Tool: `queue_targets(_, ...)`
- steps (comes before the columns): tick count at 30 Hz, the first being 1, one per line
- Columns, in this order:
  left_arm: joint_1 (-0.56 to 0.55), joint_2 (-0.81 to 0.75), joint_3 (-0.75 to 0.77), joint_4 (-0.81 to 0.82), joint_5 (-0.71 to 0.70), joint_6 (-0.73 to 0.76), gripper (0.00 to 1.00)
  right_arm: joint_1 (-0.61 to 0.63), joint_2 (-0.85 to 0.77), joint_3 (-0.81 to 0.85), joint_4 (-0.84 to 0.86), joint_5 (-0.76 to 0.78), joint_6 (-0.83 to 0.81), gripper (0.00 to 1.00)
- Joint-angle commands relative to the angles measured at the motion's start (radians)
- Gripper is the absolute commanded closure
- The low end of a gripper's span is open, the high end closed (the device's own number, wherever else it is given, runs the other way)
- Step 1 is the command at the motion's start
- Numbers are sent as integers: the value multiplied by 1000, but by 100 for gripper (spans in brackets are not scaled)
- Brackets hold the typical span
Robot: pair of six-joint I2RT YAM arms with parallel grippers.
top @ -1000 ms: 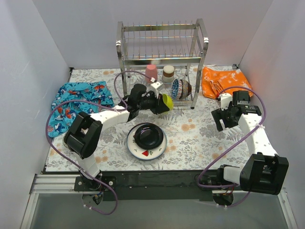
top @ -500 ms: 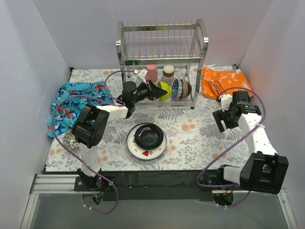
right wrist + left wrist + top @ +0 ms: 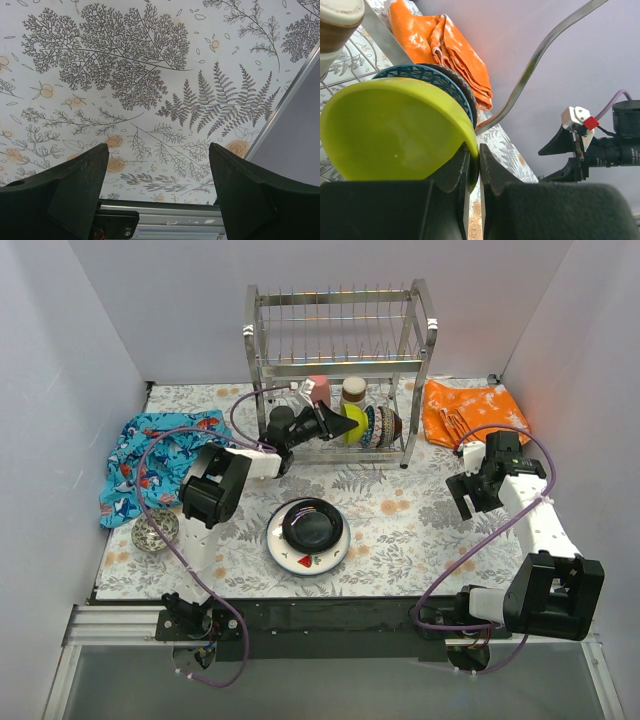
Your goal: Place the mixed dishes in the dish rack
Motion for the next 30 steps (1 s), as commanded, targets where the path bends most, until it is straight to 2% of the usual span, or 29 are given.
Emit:
queue_targets(1, 29, 12, 71, 49, 83, -65, 100, -6, 10, 9, -18, 3, -5, 11)
queue_targets(7, 61, 67, 88, 43, 161, -99, 100, -6, 46, 27, -9, -6, -8, 11)
queue_targets(11, 75, 63, 80, 16, 163, -87, 100, -6, 65, 41, 2, -15, -8, 11)
queue_targets(15, 75, 41, 79, -73, 163, -9, 59, -6, 67, 44, 15, -29, -6, 11)
queue_targets(16, 75, 27, 83, -98, 164, 13, 54, -6, 66, 41, 18, -32, -6, 11)
queue_targets(19, 74, 3, 92, -158, 166, 94, 44, -6, 61, 30, 26, -44, -8, 11)
queue_targets(21, 72, -25, 106, -235, 153, 132, 41, -6, 55, 27, 32, -58, -9, 11)
queue_targets(22, 71, -39, 106, -266, 144, 190, 30, -6, 55, 24, 35, -63, -11, 11)
queue_targets(23, 66, -75, 105, -297, 130, 223, 28, -6, 55, 26, 38, -63, -12, 11)
queue_targets(30, 37, -238, 46, -638, 2, 507, 25, -6, 73, 85, 84, -194, -15, 11)
